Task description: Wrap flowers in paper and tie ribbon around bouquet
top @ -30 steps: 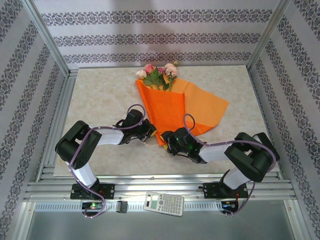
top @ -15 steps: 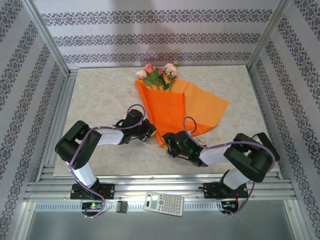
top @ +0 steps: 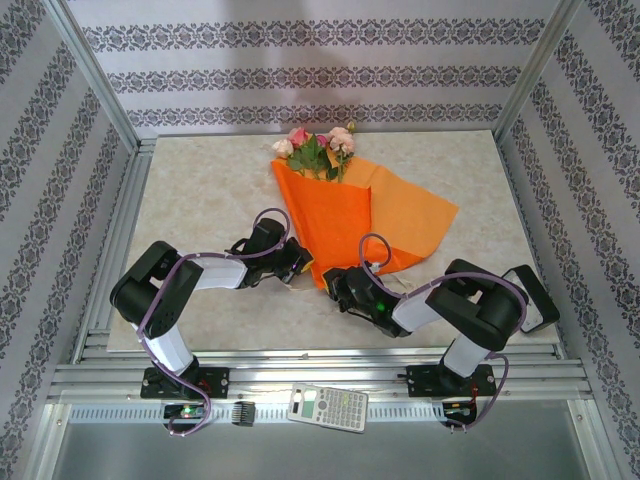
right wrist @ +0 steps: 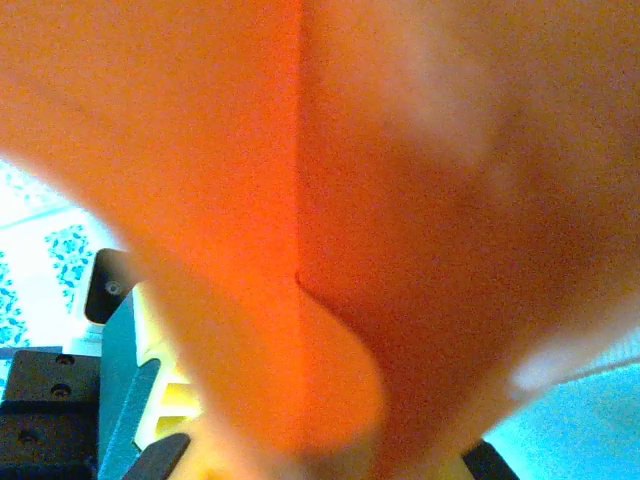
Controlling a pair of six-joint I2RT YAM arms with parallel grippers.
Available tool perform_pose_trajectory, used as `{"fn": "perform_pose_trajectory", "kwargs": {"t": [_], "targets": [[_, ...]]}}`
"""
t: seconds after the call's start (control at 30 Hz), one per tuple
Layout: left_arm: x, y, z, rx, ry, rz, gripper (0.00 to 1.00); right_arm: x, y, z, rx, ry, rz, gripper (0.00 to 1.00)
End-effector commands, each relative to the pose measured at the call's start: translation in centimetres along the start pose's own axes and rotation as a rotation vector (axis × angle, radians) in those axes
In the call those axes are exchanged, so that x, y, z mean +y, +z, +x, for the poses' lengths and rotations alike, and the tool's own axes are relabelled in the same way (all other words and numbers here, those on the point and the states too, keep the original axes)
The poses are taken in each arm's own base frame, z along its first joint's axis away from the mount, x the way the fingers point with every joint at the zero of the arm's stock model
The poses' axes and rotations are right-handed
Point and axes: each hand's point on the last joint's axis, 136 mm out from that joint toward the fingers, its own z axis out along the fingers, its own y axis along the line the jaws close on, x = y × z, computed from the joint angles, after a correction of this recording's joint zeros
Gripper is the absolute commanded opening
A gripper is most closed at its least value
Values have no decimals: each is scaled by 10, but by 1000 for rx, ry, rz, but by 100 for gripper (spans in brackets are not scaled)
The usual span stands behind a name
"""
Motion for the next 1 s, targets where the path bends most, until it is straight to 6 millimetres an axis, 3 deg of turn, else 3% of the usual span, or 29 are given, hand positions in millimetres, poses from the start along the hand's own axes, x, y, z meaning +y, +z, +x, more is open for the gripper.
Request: {"fn": "perform_pose_trajectory", "kwargs": {"t": [0.0, 0.07, 0.2, 0.3, 0.4, 0.6, 0.9, 0.97], "targets": [[-1, -2, -8, -7, 8, 5, 0, 7, -7, 1, -24, 7, -26, 6], [1, -3, -11, -11, 12, 1, 0, -5, -11, -3, -38, 10, 3, 2], [2, -7, -13, -21, 18, -6, 2, -7, -9, -3, -38, 30, 8, 0], [-1, -15, -10, -29, 24, -5, 35, -6, -7, -1, -31, 38, 7, 0], [-5, -25, 1, -7, 17, 4, 46, -8, -6, -3, -37, 44, 12, 0], [-2, -21, 30, 70, -3, 18, 50, 0, 0, 2, -18, 64, -5, 0], [2, -6, 15, 16, 3, -8, 46, 10, -1, 3, -11, 68, -20, 0], [-5, -2, 12, 8, 7, 30, 44, 10, -1, 4, -7, 67, -18, 0]]}}
